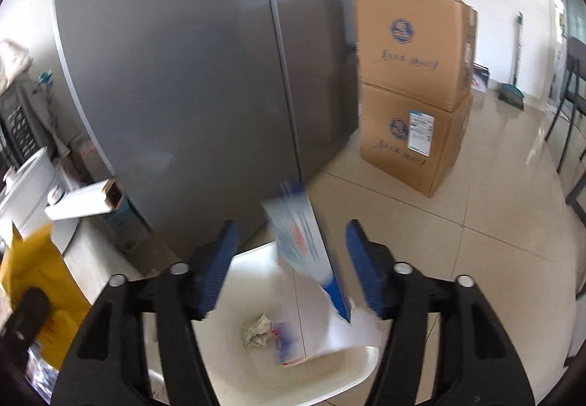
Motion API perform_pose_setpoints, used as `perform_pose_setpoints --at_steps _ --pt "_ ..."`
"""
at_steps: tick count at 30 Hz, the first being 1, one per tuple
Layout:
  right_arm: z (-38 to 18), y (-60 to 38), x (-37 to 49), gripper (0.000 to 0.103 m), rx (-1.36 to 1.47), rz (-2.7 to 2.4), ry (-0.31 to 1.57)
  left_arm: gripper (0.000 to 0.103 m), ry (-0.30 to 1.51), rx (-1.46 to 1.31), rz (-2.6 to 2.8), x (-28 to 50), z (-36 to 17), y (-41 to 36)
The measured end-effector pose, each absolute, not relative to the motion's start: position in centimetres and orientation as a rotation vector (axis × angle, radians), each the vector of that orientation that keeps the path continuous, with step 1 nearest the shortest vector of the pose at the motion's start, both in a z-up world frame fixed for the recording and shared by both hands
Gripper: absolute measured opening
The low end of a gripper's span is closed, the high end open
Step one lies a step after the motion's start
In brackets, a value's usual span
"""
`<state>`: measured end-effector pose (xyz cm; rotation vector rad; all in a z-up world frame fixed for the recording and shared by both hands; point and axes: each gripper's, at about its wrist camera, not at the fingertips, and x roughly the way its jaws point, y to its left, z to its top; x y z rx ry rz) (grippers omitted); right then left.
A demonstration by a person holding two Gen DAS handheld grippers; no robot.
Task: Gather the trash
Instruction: 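Open the right tool over the bin to drop the blue tissue pack, then open the left tool over the bin to drop the yellow wrapper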
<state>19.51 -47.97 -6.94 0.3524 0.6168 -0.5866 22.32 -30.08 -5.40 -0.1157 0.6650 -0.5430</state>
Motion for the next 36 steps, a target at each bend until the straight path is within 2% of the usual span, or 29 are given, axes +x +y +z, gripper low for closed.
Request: perform_pose_setpoints --at_steps 8,21,24,26,36 --pt "-7.3 -50.0 17.7 0.089 0.356 -0.739 0.611 0.016 0.692 -0.116 -0.59 23.0 -5.8 -32.8" --pt "-7.5 -51.3 15.7 0.093 0.344 -0.835 0.631 0.02 0.742 -0.095 -0.601 24.8 -6.6 -35.5" --pt "-7.3 -51.1 15.8 0.093 0.318 -0.841 0.629 0.032 0.761 -0.091 -0.591 25.2 -6.9 -35.8" --pt "-7.3 -51.0 15.8 0.093 0.301 -0.844 0.63 0.045 0.758 -0.091 -0.578 25.3 -7.0 -35.6" --pt "-7.1 -50.3 15.9 0.093 0.27 -0.831 0.632 0.046 0.765 -0.092 -0.548 25.3 -7.3 -34.3"
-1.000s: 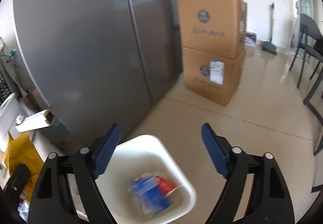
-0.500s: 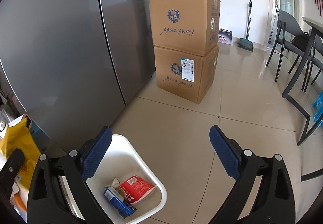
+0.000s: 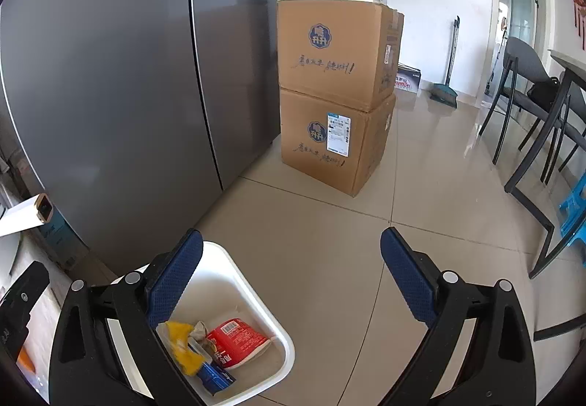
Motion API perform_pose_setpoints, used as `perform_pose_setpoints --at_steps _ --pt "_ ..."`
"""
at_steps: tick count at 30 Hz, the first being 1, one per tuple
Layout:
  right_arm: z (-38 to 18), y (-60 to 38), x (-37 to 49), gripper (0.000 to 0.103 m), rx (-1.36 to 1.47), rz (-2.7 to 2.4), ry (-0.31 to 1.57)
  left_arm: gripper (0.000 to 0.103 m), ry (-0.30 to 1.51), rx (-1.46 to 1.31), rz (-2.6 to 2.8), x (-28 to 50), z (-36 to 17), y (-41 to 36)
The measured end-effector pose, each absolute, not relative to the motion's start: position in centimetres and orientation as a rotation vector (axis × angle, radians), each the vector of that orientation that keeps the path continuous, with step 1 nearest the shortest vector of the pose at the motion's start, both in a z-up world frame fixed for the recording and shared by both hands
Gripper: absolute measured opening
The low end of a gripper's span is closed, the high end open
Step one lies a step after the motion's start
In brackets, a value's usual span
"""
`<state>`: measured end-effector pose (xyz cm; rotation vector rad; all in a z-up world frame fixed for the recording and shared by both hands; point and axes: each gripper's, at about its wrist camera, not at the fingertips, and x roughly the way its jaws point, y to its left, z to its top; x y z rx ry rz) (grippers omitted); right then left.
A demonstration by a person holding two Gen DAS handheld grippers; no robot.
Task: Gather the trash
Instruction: 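Open the left tool over the bin to drop the yellow wrapper, then move both tools back over the table toward the remaining trash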
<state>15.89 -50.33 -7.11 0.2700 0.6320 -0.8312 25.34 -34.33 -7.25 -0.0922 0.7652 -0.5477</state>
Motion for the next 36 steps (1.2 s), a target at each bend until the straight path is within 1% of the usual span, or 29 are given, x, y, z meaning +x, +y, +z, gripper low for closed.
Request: perform_pose_setpoints --at_steps 4,10,11,20,29,32,36 --pt "-6.9 -49.5 15.8 0.093 0.251 -0.814 0.627 0.053 0.752 -0.096 -0.528 25.0 -7.1 -33.4" --pt "-6.4 -47.2 15.9 0.094 0.212 -0.771 0.62 0.054 0.751 -0.115 -0.486 24.3 -6.9 -31.0" --pt "-6.3 -46.5 15.8 0.096 0.204 -0.761 0.613 0.056 0.747 -0.116 -0.48 24.1 -6.9 -30.6" --pt "-5.3 -41.4 15.1 0.096 0.114 -0.691 0.577 0.073 0.683 -0.116 -0.37 21.2 -6.1 -24.6" --pt "-5.9 -36.7 13.9 0.096 0.1 -0.592 0.606 0.074 0.68 -0.136 -0.303 18.4 -6.0 -18.7" --pt "-6.0 -34.9 13.5 0.096 0.092 -0.555 0.61 0.077 0.67 -0.123 -0.28 17.1 -6.0 -16.7" --pt "-6.2 -32.5 12.9 0.096 0.075 -0.511 0.61 0.078 0.662 -0.097 -0.254 16.0 -6.0 -14.5"
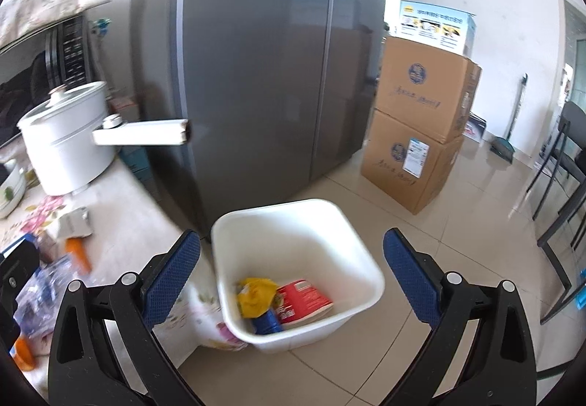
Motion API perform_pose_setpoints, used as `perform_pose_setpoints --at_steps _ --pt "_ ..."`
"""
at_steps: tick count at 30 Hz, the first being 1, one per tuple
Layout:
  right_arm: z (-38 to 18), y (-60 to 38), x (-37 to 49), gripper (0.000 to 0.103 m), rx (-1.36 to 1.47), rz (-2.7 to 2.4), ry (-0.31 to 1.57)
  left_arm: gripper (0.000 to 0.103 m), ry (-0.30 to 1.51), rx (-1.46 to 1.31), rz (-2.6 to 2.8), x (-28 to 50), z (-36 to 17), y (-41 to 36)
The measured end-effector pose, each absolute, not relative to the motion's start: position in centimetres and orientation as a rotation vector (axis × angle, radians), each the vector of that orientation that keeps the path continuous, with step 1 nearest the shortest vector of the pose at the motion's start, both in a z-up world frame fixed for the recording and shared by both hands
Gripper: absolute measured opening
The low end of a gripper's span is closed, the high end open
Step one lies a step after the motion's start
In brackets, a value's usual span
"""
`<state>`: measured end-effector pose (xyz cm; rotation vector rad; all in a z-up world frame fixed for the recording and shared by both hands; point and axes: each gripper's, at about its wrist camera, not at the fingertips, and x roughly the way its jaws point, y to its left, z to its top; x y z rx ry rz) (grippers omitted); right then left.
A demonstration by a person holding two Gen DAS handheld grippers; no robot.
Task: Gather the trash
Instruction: 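Move both tools back over the table toward the remaining trash, then grasp the orange-and-white snack bag with the left tool and lift it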
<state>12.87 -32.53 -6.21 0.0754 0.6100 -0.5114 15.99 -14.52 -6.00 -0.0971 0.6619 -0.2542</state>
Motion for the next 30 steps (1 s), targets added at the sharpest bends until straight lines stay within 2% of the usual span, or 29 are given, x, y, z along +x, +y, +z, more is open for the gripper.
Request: perform_pose_setpoints --at_steps 20,24,30 --pt "-7.8 -20.9 10.7 0.096 -0.027 -0.305 0.629 0.078 0.715 0.06 -0.126 11.8 -8.1 -2.2" --pt "-8.4 -18.0 10.3 0.096 -0.058 -0.244 0.636 0.078 0.719 0.157 -0.114 11.6 -8.5 -0.3" --pt "-9.3 -13.5 9.5 0.096 -0.13 -0.159 0.634 0.078 0.825 0.393 -0.205 13.6 -9.9 1.7"
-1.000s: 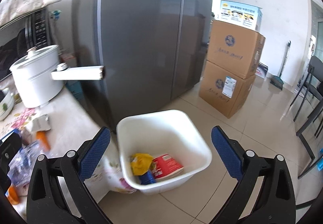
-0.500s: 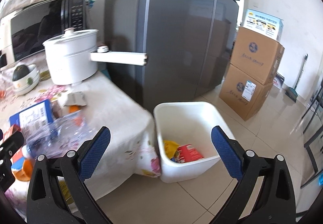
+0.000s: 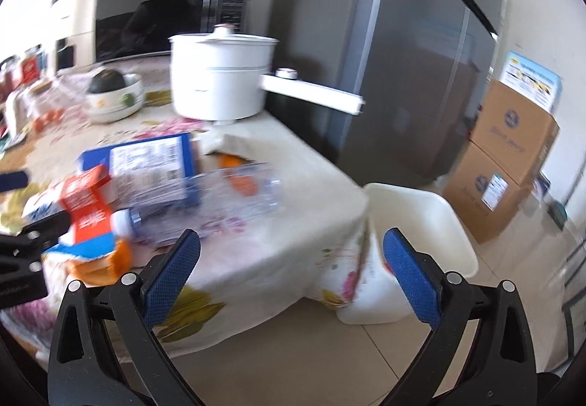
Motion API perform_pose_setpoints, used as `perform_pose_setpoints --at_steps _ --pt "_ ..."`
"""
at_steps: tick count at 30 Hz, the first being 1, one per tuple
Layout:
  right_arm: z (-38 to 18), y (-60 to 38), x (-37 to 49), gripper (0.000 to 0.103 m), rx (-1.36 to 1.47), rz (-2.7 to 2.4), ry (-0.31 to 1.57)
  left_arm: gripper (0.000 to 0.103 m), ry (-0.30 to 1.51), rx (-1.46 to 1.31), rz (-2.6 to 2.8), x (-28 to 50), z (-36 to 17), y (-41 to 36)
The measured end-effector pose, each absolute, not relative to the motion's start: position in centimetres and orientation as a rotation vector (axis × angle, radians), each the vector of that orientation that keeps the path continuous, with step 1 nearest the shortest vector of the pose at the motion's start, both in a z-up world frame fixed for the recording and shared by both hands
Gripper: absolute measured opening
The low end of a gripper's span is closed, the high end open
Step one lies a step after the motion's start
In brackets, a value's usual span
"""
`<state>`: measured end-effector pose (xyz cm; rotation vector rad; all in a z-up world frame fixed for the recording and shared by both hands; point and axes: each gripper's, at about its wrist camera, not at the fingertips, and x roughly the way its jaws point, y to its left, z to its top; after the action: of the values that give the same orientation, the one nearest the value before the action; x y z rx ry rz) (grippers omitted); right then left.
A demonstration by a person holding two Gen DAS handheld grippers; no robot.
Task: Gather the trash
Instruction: 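Grasp the orange-and-white snack bag with the left tool and lift it, then grasp the orange peel with the right tool while the left tool holds the snack bag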
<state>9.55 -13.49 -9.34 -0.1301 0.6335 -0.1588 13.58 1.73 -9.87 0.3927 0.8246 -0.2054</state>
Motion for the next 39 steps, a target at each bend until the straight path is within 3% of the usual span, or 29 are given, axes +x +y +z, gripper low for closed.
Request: perform_pose_setpoints --at_steps 4,15,18,20,23,30,39 --pt "-9.8 -12.1 9.2 0.096 -0.168 -0.142 0.626 0.078 0.887 0.588 -0.344 15.2 -10.9 2.3" --pt "-11.5 -13.4 10.1 0.096 -0.166 -0.184 0.687 0.082 1.087 0.611 -0.592 20.8 -13.4 3.0" --pt "-12.3 -13.9 10.5 0.096 -0.16 -0.199 0.716 0.07 1.112 0.572 -0.585 21.7 -14.1 3.7" --pt "-12.9 -14.3 10.8 0.096 -0.143 -0.204 0.74 0.055 1.093 0.532 -0.581 21.7 -13.6 4.6" --pt "-13.4 -14.3 11.1 0.096 -0.13 -0.193 0.761 0.045 1.068 0.437 -0.597 21.3 -12.2 6.4" --pt "-13.7 -12.7 11.6 0.096 -0.074 -0.06 0.8 0.041 0.949 0.237 -0.563 18.7 -9.1 10.6" --pt "-14.4 -10.0 13.5 0.092 0.17 0.13 0.927 0.041 0.645 -0.322 -0.491 14.7 -3.8 17.3"
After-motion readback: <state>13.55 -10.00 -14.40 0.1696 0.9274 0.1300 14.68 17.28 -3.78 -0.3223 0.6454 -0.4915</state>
